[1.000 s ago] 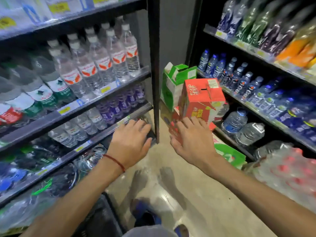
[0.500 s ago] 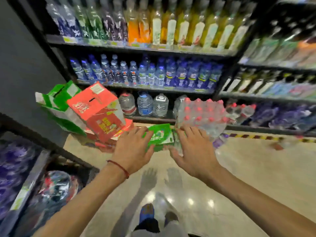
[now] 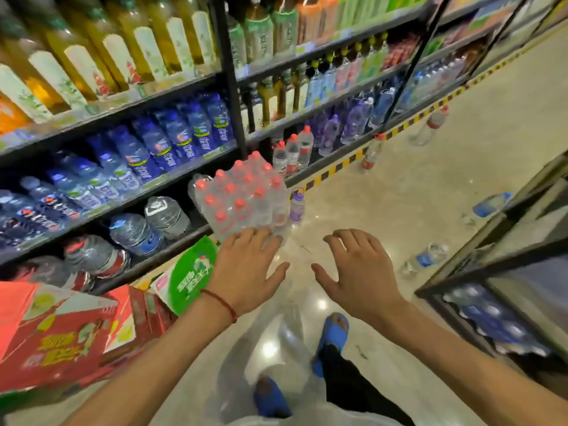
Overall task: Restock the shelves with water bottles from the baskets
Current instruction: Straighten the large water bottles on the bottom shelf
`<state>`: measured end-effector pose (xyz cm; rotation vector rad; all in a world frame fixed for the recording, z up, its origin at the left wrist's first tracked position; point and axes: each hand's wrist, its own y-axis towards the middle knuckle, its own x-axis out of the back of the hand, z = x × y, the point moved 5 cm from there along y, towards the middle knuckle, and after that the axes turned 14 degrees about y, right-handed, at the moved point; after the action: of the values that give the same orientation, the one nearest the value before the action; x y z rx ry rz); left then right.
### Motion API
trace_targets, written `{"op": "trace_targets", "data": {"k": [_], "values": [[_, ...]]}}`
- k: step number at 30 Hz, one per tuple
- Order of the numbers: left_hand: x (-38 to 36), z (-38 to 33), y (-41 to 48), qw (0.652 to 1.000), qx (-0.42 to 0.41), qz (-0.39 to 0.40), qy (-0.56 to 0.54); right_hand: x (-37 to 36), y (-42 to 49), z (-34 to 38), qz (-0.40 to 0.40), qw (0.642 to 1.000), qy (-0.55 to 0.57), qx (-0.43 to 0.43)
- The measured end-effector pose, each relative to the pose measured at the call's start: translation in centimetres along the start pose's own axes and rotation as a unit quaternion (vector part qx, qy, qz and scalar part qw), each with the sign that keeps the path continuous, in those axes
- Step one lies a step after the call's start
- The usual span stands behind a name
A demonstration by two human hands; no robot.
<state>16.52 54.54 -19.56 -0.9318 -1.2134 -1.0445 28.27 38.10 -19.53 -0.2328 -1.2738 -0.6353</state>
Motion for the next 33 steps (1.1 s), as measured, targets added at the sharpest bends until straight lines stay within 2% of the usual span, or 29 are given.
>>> {"op": "trace_targets", "data": {"k": [8,15,18,26,33], "values": [[-1.3,-4.8,12.6,0.998,-0.058,-0.009,0.030,0.5,4.1,-11.8,-0.030,0.995,0.007,-0.090],[-1.6,-9.6,25.8,0.999,-0.025,0.004,0.025,2.2,12.0,-24.2,0.023,0.995,0.011,-0.094],[-2.0,-10.5,28.8,1.000,-0.009,0.010,0.016,2.6,14.8,-27.6,0.047,0.994,0.002,-0.097],[-5.2,-7.6,39.0,0.998,0.067,-0.002,-0.010,-0.5,25.8,-35.7,0.082,0.994,-0.007,-0.068],[-7.9,-3.0,49.7,0.991,0.120,0.032,-0.047,-2.4,35.5,-39.4,0.090,0.994,-0.009,-0.055]]}}
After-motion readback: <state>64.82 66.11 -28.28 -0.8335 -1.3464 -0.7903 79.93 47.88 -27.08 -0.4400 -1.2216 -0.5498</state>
